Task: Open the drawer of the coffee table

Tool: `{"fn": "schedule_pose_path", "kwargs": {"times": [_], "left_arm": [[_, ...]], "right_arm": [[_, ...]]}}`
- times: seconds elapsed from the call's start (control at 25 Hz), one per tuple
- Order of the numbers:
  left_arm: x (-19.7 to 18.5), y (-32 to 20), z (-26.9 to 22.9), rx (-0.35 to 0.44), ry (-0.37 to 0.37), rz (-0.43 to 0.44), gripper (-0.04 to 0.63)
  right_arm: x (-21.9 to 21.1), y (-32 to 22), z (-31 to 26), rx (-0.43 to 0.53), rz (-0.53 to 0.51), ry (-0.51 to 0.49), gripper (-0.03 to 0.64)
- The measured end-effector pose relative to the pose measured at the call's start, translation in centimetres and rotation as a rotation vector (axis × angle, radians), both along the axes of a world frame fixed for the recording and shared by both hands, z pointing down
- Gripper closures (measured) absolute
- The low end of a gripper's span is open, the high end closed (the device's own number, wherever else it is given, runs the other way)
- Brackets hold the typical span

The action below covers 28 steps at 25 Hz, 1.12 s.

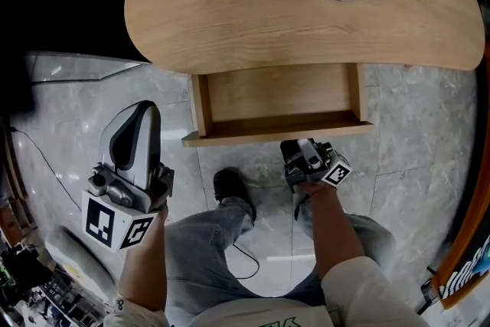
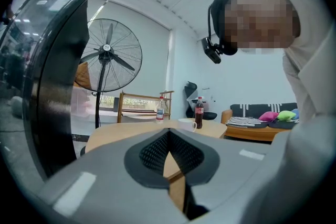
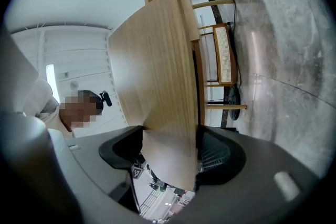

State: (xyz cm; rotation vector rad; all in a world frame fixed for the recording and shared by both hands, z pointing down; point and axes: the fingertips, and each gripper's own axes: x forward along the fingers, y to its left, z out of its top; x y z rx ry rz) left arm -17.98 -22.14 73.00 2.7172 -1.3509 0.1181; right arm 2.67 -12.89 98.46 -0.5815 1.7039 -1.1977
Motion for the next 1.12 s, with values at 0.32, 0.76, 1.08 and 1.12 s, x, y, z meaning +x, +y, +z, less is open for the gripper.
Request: {"fn": "schedule_pose_path", "kwargs": {"times": [0.32,0.76,1.08,1.12], "left_arm": [[0.0,0.0,0.0,0.002,0.005,0.005,0.597],[-0.9,-0.3,-0.3,0.015,0.021,-0.013,0.597],[-0.8,-0.4,-3.3,-0.016,0.046,-0.042,0.597],[-0.9,-0.5,-4.2,-0.024,0.051,-0.048,0.597]], "right_arm": [[0.3,0.9,0.6,0.003,-0.011,-0.041,0.296],[0.1,1.9,3.5,-0.113,-0.057,0.025,0.373],[-2.6,6.3,-1.1,-0.177,-0.255,0.052,0.385],[-2.7,6.3,-3.0,-0.164,-0.273,0.070,0.390]]}}
